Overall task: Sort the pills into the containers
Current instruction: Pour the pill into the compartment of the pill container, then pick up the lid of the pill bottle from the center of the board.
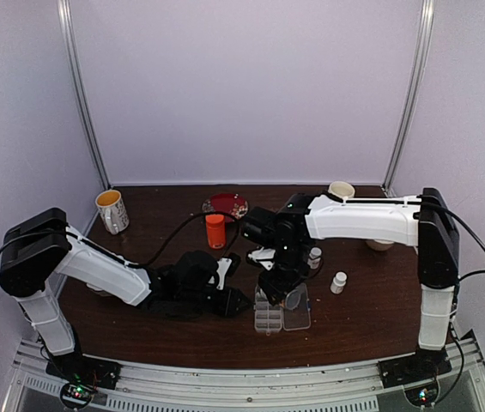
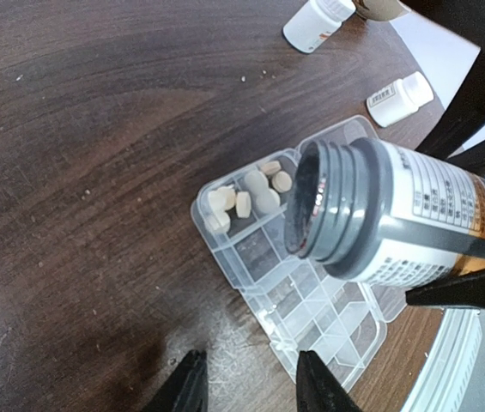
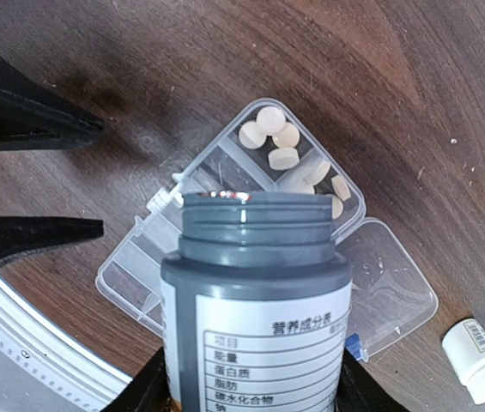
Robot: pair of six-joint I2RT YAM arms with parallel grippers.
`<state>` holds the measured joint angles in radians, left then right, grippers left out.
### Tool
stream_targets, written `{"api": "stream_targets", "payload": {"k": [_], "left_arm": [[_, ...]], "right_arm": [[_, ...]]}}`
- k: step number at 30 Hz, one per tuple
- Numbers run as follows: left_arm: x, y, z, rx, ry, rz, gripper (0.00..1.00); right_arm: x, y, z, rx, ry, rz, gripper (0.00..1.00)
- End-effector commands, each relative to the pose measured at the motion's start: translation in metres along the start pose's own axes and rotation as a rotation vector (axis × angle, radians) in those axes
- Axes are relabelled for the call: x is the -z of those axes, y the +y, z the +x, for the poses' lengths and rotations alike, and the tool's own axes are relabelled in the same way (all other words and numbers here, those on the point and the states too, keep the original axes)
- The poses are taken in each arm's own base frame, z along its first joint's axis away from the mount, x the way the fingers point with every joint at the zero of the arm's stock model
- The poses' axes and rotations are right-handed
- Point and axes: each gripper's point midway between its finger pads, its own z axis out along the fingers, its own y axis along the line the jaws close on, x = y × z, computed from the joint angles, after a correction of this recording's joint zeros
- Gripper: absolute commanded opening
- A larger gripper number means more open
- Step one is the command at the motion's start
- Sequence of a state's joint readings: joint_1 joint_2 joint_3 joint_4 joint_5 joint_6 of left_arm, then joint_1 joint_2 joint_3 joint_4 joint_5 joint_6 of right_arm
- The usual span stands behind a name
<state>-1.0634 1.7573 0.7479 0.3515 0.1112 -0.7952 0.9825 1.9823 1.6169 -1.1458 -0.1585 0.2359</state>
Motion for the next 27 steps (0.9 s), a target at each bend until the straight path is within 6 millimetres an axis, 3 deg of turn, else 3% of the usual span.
{"api": "stream_targets", "payload": {"k": [1, 11, 17, 23, 27], "left_arm": [[0.005, -0.011, -0.014, -0.002, -0.056, 0.034, 0.37], [0.009, -0.013, -0.016, -0.007, -0.063, 0.035, 0.37], [0.026, -0.013, -0.021, -0.014, -0.063, 0.002, 0.37], [0.061, 0.003, -0.022, -0.027, -0.056, -0.126, 0.37], [0.093, 0.022, -0.026, -0.046, -0.046, -0.288, 0.39]], "right_arm": [[0.015, 0.008, -0.007, -0.005, -0.067, -0.039, 0.00], [0.014, 0.003, -0.001, 0.000, -0.118, -0.036, 0.00], [0.019, 0.001, 0.001, 0.009, -0.222, -0.053, 0.00], [0.020, 0.001, -0.002, 0.016, -0.394, -0.091, 0.00], [0.035, -0.003, -0.009, 0.020, -0.548, -0.089, 0.00]]}}
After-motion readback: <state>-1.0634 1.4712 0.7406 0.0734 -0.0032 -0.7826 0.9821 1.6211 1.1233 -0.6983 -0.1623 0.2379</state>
